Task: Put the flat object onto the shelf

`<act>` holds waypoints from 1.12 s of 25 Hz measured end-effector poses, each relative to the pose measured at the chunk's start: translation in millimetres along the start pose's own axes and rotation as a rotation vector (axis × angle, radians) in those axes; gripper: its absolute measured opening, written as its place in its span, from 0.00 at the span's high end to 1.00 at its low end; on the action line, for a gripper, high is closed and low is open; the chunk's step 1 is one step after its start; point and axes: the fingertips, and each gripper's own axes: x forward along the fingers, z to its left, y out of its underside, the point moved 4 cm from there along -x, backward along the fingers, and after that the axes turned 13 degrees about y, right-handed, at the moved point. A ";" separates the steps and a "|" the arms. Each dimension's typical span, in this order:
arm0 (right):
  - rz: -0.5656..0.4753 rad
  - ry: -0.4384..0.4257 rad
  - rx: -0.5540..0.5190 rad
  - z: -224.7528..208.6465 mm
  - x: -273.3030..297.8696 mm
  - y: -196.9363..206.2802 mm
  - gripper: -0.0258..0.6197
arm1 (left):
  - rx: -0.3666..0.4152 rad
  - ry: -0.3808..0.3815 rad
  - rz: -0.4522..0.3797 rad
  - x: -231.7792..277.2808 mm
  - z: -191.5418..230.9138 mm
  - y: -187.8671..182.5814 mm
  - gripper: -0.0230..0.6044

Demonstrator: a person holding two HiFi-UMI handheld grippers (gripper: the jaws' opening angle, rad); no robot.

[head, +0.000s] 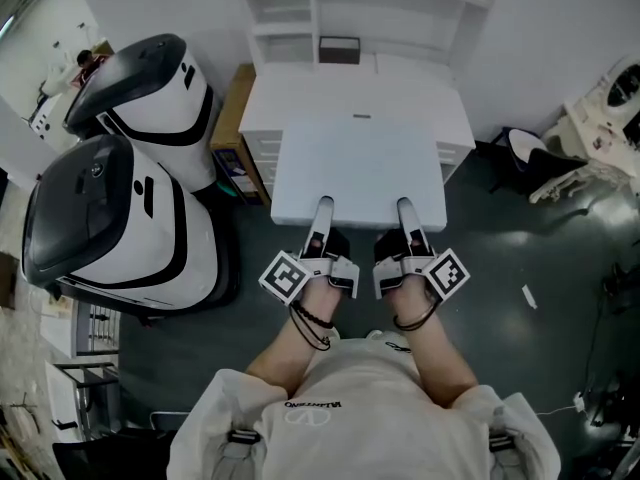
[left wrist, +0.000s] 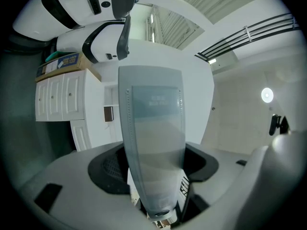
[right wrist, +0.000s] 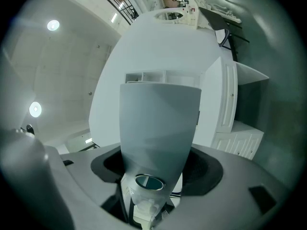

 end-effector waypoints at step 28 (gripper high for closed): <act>0.046 -0.010 0.017 -15.9 138.5 -78.9 0.47 | 0.025 -0.003 -0.027 132.9 76.9 -3.9 0.48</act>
